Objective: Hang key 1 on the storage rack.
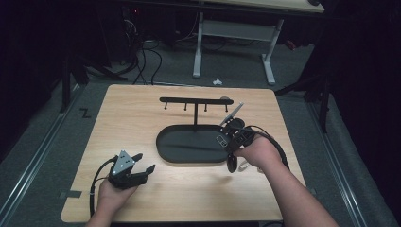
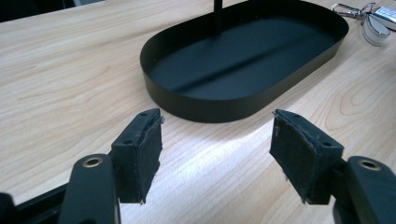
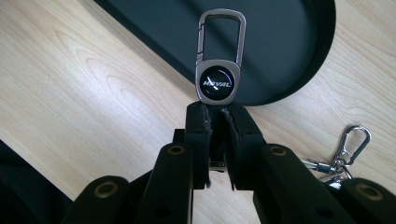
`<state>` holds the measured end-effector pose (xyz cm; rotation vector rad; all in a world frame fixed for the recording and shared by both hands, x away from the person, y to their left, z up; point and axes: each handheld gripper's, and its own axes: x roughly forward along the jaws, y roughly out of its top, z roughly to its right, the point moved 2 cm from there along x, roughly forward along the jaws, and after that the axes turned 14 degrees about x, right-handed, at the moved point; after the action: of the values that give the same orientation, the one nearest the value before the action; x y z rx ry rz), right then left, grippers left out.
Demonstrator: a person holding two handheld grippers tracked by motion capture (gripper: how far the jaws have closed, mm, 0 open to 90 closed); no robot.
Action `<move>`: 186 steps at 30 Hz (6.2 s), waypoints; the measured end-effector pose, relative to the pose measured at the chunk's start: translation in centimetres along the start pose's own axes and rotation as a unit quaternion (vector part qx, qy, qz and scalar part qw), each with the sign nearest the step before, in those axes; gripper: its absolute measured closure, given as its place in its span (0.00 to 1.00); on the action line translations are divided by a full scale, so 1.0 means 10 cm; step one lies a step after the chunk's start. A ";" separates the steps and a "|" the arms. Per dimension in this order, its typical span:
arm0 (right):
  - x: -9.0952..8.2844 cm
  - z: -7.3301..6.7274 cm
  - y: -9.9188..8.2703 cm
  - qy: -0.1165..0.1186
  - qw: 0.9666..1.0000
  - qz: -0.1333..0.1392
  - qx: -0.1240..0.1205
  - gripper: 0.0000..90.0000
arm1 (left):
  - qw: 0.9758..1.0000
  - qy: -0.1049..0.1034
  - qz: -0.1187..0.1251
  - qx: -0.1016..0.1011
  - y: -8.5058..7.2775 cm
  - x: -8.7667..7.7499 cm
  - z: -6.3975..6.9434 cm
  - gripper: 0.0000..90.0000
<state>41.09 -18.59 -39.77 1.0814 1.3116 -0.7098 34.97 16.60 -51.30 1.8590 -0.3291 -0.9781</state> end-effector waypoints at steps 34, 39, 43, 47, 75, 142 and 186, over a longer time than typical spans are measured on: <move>-0.33 -0.18 0.41 -0.007 0.999 0.041 -0.019 0.90 | 1.000 0.007 -0.011 -0.006 -0.12 -0.17 -0.03 0.39; -0.40 -0.18 0.46 -0.007 0.999 0.046 -0.011 0.90 | 1.000 0.007 -0.014 -0.006 -0.13 -0.17 -0.02 0.39; -0.44 -0.18 0.52 -0.008 0.998 0.054 -0.013 0.90 | 1.000 0.005 -0.018 0.000 -0.12 -0.15 0.00 0.39; -0.45 -0.16 0.60 -0.011 0.998 0.060 -0.007 0.90 | 1.000 0.001 -0.019 0.005 -0.10 -0.13 0.02 0.39; -0.29 -0.22 0.84 -0.032 0.997 0.067 0.008 0.89 | 1.000 -0.010 -0.025 0.008 -0.13 -0.13 0.02 0.40; 0.00 0.17 0.08 -0.024 0.993 0.107 0.033 0.66 | 0.999 -0.010 -0.037 0.027 -0.12 -0.06 0.11 0.39; 0.68 1.47 -0.58 -0.035 0.971 0.141 0.192 0.63 | 0.998 -0.022 -0.049 0.030 -0.13 0.00 0.11 0.41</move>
<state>42.83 -33.12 -48.80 1.5057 0.9518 -0.7951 33.90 16.51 -52.62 1.9266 -0.2984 -1.0871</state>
